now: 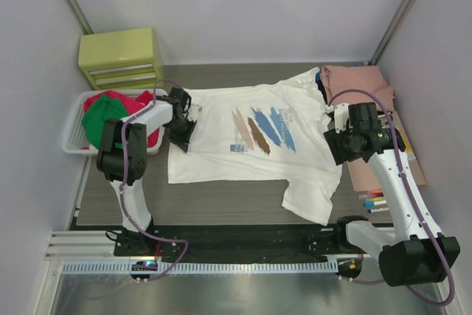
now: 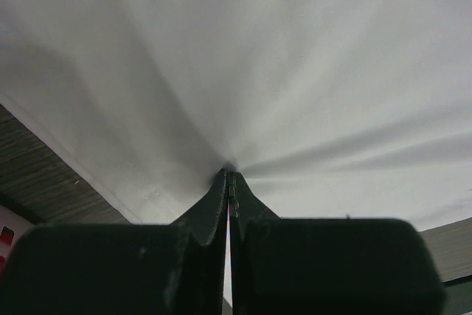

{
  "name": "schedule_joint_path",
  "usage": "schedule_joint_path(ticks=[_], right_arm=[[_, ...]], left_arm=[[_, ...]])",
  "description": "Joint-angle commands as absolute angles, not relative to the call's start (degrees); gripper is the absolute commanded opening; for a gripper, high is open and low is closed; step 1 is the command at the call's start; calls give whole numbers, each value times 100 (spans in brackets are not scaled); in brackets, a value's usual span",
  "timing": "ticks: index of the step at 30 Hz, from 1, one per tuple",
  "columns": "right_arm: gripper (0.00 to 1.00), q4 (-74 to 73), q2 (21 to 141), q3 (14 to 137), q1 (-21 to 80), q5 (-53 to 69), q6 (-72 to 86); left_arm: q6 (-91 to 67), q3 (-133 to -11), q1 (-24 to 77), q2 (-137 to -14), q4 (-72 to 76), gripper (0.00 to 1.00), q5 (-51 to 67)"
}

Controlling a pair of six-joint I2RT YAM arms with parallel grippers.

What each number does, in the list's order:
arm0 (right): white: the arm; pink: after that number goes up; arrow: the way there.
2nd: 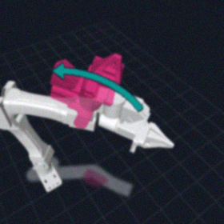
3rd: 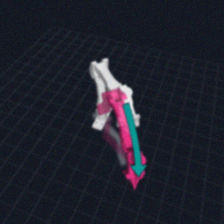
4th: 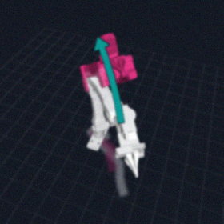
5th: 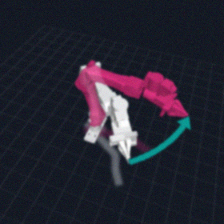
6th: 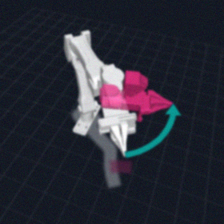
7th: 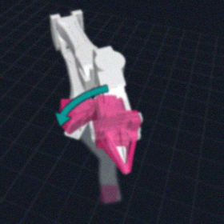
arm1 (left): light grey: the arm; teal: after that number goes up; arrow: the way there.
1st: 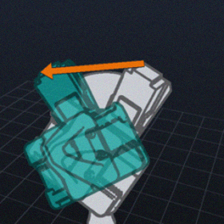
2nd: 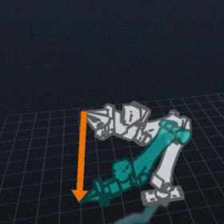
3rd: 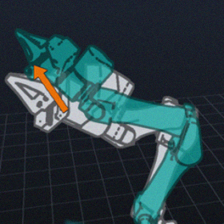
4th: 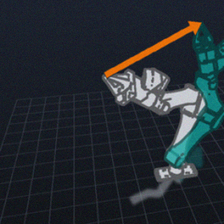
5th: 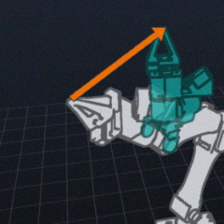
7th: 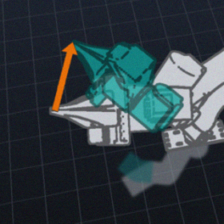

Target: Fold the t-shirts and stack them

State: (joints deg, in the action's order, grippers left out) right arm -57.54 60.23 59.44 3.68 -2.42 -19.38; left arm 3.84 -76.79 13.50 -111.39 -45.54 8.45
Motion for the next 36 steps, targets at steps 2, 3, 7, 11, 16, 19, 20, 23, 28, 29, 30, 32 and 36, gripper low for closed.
schedule_joint_path(ticks=[2,3,7,11,16,19,20,23,28,29,30,32,36], right_arm=[[63,-6614,6117,6029,369,-290,-2363],[63,-6801,6100,6021,378,-421,-2599],[65,-7618,5784,6055,369,-239,-2865],[68,-8646,5827,6117,369,702,-3058],[69,-8622,5976,5713,378,1307,-3479],[69,-8403,6485,5661,387,1494,-3428],[69,-8011,6669,5599,378,1294,-3419],[69,-6800,6864,5248,378,426,-3349],[64,-5977,7540,4904,378,307,-3340],[64,-5794,7567,4887,387,290,-3305],[64,-5679,7567,4782,404,238,-3331],[64,-5355,7593,4659,474,89,-3357],[64,-5168,7883,4430,615,18,-3340]], left_arm=[[334,-7524,1362,-10469,-4430,0,668],[334,-7489,1362,-10320,-4412,0,677],[395,-7348,1362,-9651,-4263,17,633],[413,-7234,1362,-9020,-3922,39,282],[317,-6638,1362,-8193,-3095,43,-307],[290,-6225,1362,-7683,-2708,43,-465],[281,-6110,1354,-7569,-2603,43,-535],[325,-5679,1354,-7041,-2207,43,-694],[422,-5537,1213,-6636,-2205,45,-905],[413,-5537,1178,-6618,-2223,45,-931],[422,-5502,1117,-6583,-2198,46,-906],[439,-5476,1081,-6557,-2153,46,-905],[413,-5537,1081,-6653,-2171,46,-879]])
